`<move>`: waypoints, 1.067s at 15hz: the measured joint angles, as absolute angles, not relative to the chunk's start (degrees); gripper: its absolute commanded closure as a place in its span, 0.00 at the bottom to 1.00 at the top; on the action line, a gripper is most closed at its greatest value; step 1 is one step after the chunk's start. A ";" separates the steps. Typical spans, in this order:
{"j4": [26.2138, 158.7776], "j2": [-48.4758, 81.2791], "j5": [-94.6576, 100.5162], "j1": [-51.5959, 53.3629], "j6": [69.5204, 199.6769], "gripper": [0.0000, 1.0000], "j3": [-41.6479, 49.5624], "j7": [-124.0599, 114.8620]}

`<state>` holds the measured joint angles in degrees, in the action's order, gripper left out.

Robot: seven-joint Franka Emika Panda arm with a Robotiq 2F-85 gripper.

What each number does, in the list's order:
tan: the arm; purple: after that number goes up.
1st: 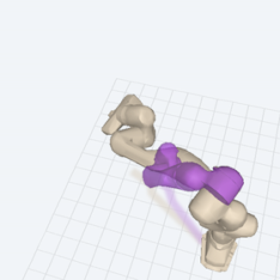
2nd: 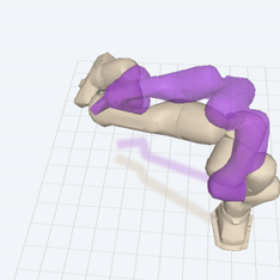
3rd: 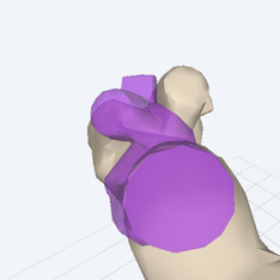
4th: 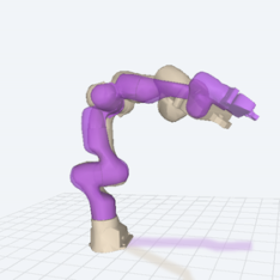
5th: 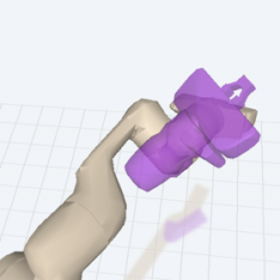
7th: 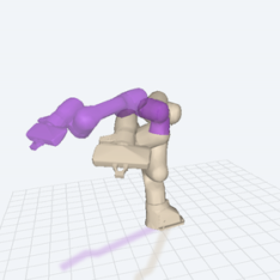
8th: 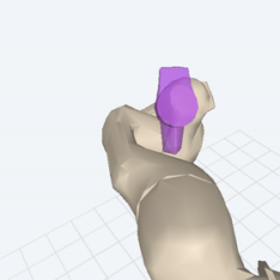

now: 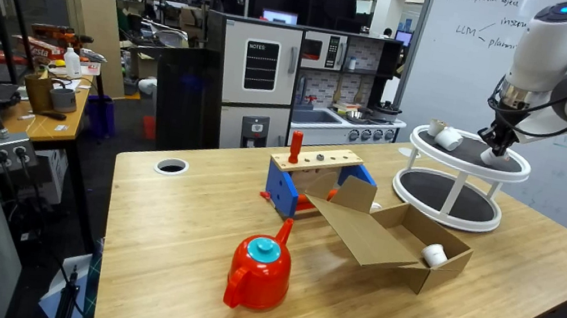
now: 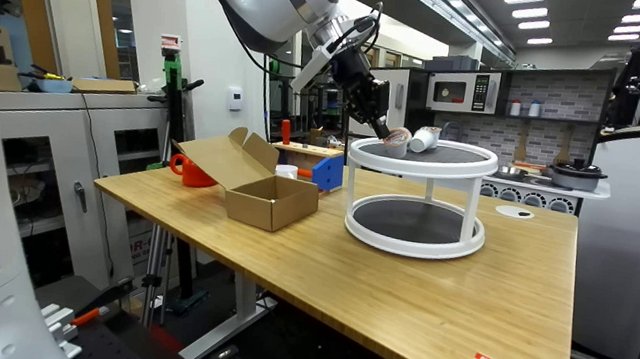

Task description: Take two cans from the stand, put them in the box then put one back on the stand

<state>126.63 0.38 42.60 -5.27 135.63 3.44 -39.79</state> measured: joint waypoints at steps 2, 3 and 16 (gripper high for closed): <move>126.51 0.49 42.60 -4.58 134.65 0.76 3.37 -39.83; 126.51 0.49 42.58 -4.33 134.43 0.70 3.36 -39.82; 126.69 0.64 40.89 -3.51 133.65 0.16 3.27 -39.46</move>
